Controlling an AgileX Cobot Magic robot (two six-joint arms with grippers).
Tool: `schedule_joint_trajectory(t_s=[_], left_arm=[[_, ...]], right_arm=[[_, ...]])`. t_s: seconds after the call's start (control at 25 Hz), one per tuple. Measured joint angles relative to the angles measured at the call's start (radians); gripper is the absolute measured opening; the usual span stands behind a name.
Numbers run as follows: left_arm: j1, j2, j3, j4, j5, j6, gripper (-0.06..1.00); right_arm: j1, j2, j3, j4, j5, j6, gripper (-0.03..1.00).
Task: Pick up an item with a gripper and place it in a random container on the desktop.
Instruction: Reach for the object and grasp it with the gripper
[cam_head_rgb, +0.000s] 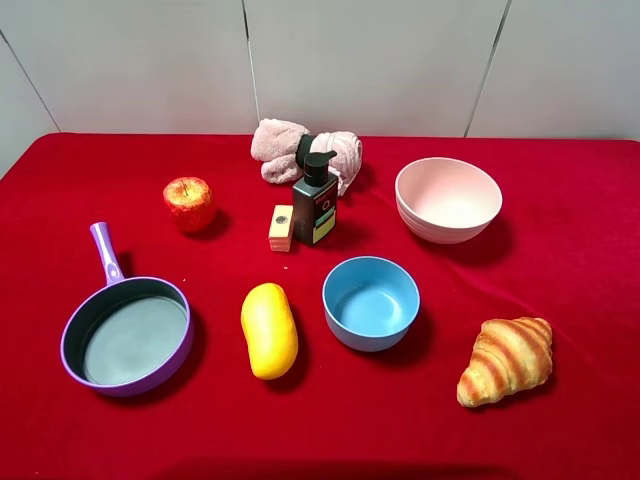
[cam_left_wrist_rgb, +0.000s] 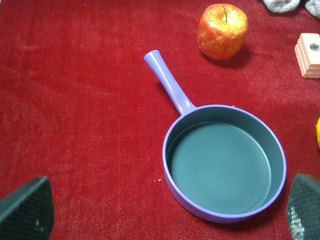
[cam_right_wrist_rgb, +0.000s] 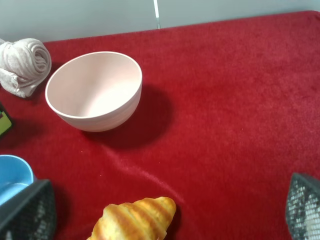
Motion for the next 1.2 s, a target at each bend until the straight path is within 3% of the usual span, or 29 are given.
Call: schedule_joint_trajectory(t_s=[1.2], left_arm=[[0.000,0.000,0.000,0.000,0.000,0.000,0.92]], right_arm=[[0.000,0.000,0.000,0.000,0.000,0.002,0.69]])
